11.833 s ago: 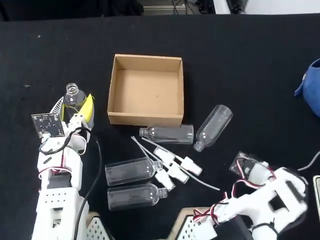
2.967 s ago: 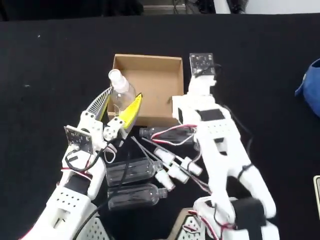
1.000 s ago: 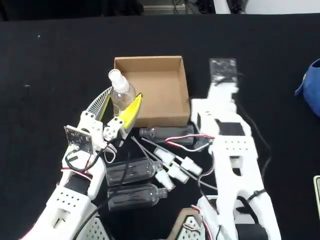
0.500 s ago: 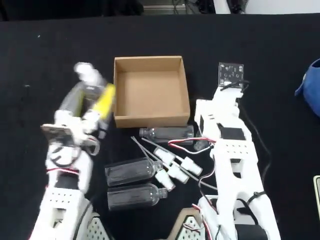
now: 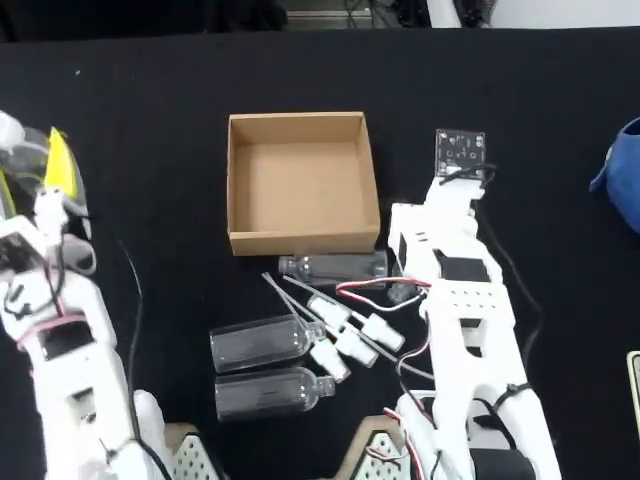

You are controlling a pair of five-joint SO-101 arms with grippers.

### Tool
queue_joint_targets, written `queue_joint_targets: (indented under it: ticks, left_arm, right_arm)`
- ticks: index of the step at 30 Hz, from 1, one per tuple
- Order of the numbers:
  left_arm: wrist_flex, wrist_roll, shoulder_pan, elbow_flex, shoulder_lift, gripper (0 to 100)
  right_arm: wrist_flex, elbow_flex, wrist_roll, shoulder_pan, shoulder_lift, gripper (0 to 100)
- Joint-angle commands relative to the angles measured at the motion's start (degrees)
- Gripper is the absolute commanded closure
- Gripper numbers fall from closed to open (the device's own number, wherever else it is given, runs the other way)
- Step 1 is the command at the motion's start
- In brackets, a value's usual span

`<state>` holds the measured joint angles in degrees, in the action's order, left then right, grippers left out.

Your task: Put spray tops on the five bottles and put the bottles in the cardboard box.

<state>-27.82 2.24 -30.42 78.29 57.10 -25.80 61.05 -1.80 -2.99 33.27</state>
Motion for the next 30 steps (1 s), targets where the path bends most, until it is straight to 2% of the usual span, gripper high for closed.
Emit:
queue_joint_targets:
  ticks: [1, 5, 13, 18, 20, 25, 30]
  left_arm:
    - [-1.4, 0.4, 1.2, -11.9, -14.7, 97]
    - [-1.4, 0.5, 5.5, -16.4, -21.5, 97]
    - [-1.4, 0.5, 22.9, -25.0, -30.9, 97]
    - [-1.5, 0.5, 28.2, -35.3, -43.7, 97]
    - [-4.4, 0.5, 28.8, -37.8, -48.5, 97]
    - [-21.0, 0.5, 29.5, -38.7, -59.0, 97]
    - [-23.2, 0.6, 31.0, -40.3, -64.4, 97]
  right_arm:
    - [1.3, -0.5, -0.4, -1.2, 2.6, 75.8]
    - [1.4, -0.5, -0.4, -1.3, 2.6, 75.8]
    - [1.4, -0.8, -0.4, -2.0, 2.6, 75.8]
    - [3.3, -0.8, -0.7, -4.7, 2.6, 75.8]
    - [4.1, -0.5, -0.7, -4.9, 2.6, 75.8]
    - [4.1, -0.5, -0.7, -4.7, 2.6, 75.8]
    - [4.2, -0.7, -0.7, -4.7, 2.6, 75.8]
